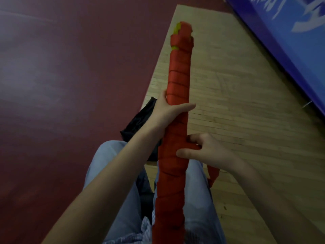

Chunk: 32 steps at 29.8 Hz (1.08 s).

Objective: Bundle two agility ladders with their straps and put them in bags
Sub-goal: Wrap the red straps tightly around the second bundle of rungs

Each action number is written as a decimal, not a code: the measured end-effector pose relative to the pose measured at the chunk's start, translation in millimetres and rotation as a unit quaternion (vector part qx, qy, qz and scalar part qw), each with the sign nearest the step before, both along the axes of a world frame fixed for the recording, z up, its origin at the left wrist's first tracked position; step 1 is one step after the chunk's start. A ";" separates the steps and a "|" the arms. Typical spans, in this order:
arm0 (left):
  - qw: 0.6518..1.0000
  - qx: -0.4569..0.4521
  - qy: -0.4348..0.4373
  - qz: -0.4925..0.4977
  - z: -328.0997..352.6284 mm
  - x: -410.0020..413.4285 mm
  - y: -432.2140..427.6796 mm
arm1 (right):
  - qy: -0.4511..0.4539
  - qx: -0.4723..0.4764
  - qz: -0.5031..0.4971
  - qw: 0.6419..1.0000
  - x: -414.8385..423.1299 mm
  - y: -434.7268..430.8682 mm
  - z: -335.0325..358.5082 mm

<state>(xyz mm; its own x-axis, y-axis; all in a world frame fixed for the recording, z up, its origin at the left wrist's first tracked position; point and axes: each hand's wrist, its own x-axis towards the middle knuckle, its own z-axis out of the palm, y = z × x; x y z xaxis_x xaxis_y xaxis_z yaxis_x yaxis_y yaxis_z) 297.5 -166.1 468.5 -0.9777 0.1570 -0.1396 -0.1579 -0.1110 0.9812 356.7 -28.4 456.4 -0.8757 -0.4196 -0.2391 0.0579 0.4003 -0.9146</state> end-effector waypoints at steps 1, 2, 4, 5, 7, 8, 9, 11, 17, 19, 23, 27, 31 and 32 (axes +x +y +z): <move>0.999 0.033 -0.016 -0.023 0.3 -0.9 -3.6 | 0.010 -0.008 0.001 1.000 -0.5 -0.1 0.8; 0.993 0.084 -0.043 -0.073 0.3 -2.7 -9.0 | 0.015 -0.026 0.000 1.000 -1.7 -0.8 1.3; 0.952 0.223 -0.073 -0.198 -0.1 -1.3 -14.7 | 0.020 -0.061 0.002 0.998 -2.6 -0.5 4.3; 0.929 0.277 -0.062 -0.239 -2.1 -1.9 -16.3 | 0.024 -0.065 0.007 0.998 -3.5 -2.2 6.7; 0.908 0.309 -0.032 -0.281 -4.7 -3.3 -18.3 | 0.029 -0.069 0.021 0.997 -3.0 -5.9 11.7; 0.913 0.291 -0.029 -0.284 -5.3 -4.9 -20.2 | 0.028 -0.078 0.022 0.996 -2.8 -6.9 12.0; 0.929 0.253 -0.032 -0.268 -3.7 -4.8 -22.1 | 0.027 -0.082 0.019 0.996 -2.4 -7.0 12.6; 0.973 0.138 -0.047 -0.177 -0.4 -3.9 -22.2 | 0.028 -0.057 0.023 0.998 -3.1 -7.4 12.7; 0.992 0.103 -0.018 -0.072 1.8 5.8 -17.9 | 0.067 -0.013 0.029 0.997 -5.3 -10.9 9.5; 0.963 0.212 -0.028 -0.163 -2.4 3.9 -24.0 | 0.116 0.018 0.018 0.993 -8.2 -9.1 9.6; 0.848 0.417 -0.019 -0.326 -10.7 -1.7 -19.0 | 0.043 -0.024 0.048 0.998 -14.6 -8.5 6.8; 0.911 0.297 -0.006 -0.286 2.0 -2.4 -18.0 | -0.034 -0.100 0.034 0.994 -9.4 -8.0 5.2; 0.995 0.048 -0.012 -0.090 6.2 0.1 -11.2 | -0.004 -0.041 -0.088 0.995 -1.8 -14.3 10.4; 0.999 0.021 -0.009 -0.035 1.9 1.8 -6.4 | 0.024 0.014 -0.106 0.994 0.1 -15.9 10.2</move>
<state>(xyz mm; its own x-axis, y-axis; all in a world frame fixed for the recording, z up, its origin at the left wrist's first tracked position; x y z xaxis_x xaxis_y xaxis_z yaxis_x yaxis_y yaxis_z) 299.4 -172.5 470.4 -0.9613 0.2315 -0.1494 -0.1849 -0.1400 0.9727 356.8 -44.2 466.6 -0.9543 -0.2182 -0.2041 0.1004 0.4091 -0.9069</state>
